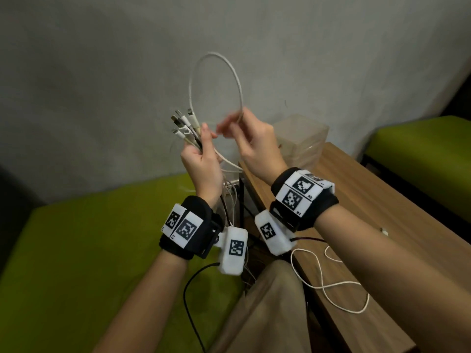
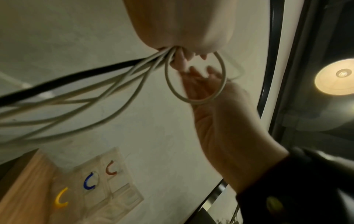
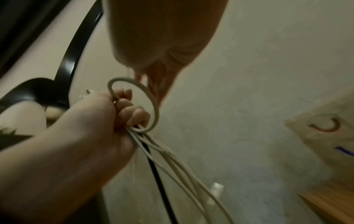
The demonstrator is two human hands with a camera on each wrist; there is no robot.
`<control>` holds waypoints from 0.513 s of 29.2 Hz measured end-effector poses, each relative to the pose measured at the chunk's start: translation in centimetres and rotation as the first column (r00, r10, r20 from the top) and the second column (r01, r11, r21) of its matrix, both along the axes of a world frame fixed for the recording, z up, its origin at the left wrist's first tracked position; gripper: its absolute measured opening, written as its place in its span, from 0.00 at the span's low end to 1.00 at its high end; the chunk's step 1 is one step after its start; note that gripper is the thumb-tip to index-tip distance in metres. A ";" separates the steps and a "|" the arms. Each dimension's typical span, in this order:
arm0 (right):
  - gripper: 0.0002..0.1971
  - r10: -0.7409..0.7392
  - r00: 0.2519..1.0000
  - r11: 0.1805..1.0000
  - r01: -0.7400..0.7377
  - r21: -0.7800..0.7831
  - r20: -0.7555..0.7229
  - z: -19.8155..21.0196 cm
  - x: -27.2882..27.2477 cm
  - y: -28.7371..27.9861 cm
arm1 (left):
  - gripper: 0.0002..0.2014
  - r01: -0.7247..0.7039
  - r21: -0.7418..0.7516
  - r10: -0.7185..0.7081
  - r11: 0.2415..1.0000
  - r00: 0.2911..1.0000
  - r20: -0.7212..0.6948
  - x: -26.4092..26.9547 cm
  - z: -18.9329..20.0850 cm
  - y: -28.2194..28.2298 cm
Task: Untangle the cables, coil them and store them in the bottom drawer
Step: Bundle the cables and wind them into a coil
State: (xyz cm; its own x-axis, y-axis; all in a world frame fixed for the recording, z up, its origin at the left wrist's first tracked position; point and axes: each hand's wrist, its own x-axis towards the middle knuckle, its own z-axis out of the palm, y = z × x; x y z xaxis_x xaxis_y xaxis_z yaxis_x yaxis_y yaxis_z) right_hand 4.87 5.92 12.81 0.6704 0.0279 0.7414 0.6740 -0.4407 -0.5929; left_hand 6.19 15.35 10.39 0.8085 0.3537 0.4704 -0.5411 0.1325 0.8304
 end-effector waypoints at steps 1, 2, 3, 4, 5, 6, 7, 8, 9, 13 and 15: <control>0.06 -0.014 0.994 0.996 0.004 -0.089 -0.111 -0.9 0.1 -0.3 | 0.18 0.001 0.017 -0.001 1.000 1.000 -0.009 0.1 -0.2 0.0; 0.06 -0.046 0.974 0.981 0.003 -0.194 -0.220 -2.1 0.1 -0.8 | 0.17 0.006 0.036 -0.006 0.999 1.000 -0.018 0.2 -0.5 0.0; 0.06 -0.090 0.947 0.954 -0.007 -0.299 -0.308 -3.3 0.1 -1.2 | 0.16 0.015 0.055 -0.014 0.998 1.000 -0.027 0.2 -0.8 -0.1; 0.06 -0.128 0.919 0.923 -0.028 -0.384 -0.373 -4.4 0.1 -1.7 | 0.16 0.026 0.078 -0.023 0.997 0.999 -0.034 0.2 -1.2 -0.2; 0.05 -0.146 0.896 0.897 -0.059 -0.438 -0.420 -5.2 0.0 -2.0 | 0.15 0.037 0.105 -0.033 0.994 0.998 -0.044 0.1 -1.5 -0.3; 0.05 -0.146 0.881 0.881 -0.091 -0.463 -0.450 -5.8 -0.1 -2.1 | 0.15 0.050 0.134 -0.042 0.990 0.997 -0.057 0.1 -1.9 -0.5; 0.06 -0.134 0.876 0.875 -0.114 -0.470 -0.462 -6.0 -0.2 -2.2 | 0.14 0.059 0.159 -0.049 0.985 0.997 -0.067 0.1 -2.2 -0.7; 0.06 -0.122 0.879 0.875 -0.124 -0.467 -0.461 -6.0 -0.3 -2.2 | 0.14 0.063 0.176 -0.051 0.982 0.996 -0.070 0.0 -2.4 -0.8; 0.06 -0.113 0.886 0.882 -0.119 -0.456 -0.450 -5.9 -0.5 -2.2 | 0.15 0.063 0.182 -0.050 0.981 0.996 -0.075 0.1 -2.5 -0.9; 0.06 -0.107 0.914 0.882 -0.094 -0.461 -0.392 -5.7 -0.6 -2.4 | 0.16 0.063 0.171 -0.050 0.983 0.996 -0.079 0.3 -2.3 -0.8; 0.09 -0.149 0.865 0.852 -0.134 -0.506 -0.480 -6.9 -0.6 -2.4 | 0.18 0.057 0.194 -0.042 0.979 0.996 -0.078 0.6 -2.3 -0.6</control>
State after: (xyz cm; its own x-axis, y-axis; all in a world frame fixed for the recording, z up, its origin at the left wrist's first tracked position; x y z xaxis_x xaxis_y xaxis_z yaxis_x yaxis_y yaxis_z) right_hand 4.26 3.51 5.95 0.9350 0.2959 0.1955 0.3546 -0.7732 -0.5258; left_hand 6.75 14.75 8.09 0.8575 0.2193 0.4654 -0.4746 -0.0118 0.8801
